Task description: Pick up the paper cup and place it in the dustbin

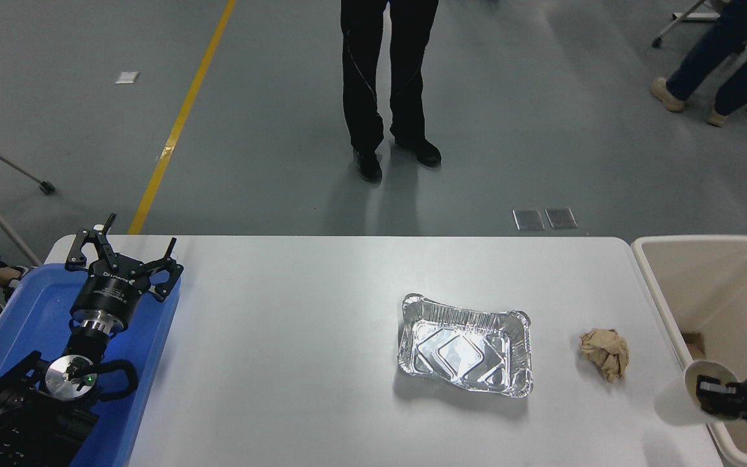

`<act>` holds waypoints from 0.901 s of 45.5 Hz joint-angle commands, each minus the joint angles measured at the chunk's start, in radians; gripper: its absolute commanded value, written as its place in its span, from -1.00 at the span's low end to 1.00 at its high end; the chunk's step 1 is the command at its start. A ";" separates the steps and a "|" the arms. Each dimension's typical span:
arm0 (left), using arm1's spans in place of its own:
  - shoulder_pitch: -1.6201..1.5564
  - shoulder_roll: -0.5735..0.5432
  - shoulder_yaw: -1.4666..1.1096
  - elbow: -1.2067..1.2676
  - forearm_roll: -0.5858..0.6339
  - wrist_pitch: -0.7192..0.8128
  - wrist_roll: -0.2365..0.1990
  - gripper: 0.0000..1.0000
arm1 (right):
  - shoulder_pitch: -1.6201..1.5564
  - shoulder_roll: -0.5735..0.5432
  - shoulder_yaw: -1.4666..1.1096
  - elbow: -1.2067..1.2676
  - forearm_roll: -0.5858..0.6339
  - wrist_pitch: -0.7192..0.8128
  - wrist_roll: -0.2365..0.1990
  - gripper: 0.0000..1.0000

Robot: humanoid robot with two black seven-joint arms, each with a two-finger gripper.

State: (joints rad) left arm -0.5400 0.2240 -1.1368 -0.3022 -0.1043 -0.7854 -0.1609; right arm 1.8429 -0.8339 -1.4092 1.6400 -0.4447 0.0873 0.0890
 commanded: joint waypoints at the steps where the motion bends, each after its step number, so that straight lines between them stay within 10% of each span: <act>1: 0.000 0.000 0.000 0.000 0.000 0.000 0.000 0.99 | 0.478 -0.004 -0.180 0.105 -0.019 0.290 0.034 -1.00; 14: 0.002 0.000 -0.001 0.000 0.000 0.000 -0.002 0.99 | 0.812 -0.004 -0.120 0.105 -0.017 0.696 0.031 -1.00; 41: 0.002 0.000 -0.001 0.000 0.000 0.000 -0.002 0.99 | 0.862 -0.007 -0.088 0.069 -0.022 0.698 0.017 -1.00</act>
State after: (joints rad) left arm -0.5385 0.2240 -1.1382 -0.3022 -0.1043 -0.7854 -0.1626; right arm 2.7553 -0.8323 -1.5047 1.7437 -0.4632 0.7676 0.1100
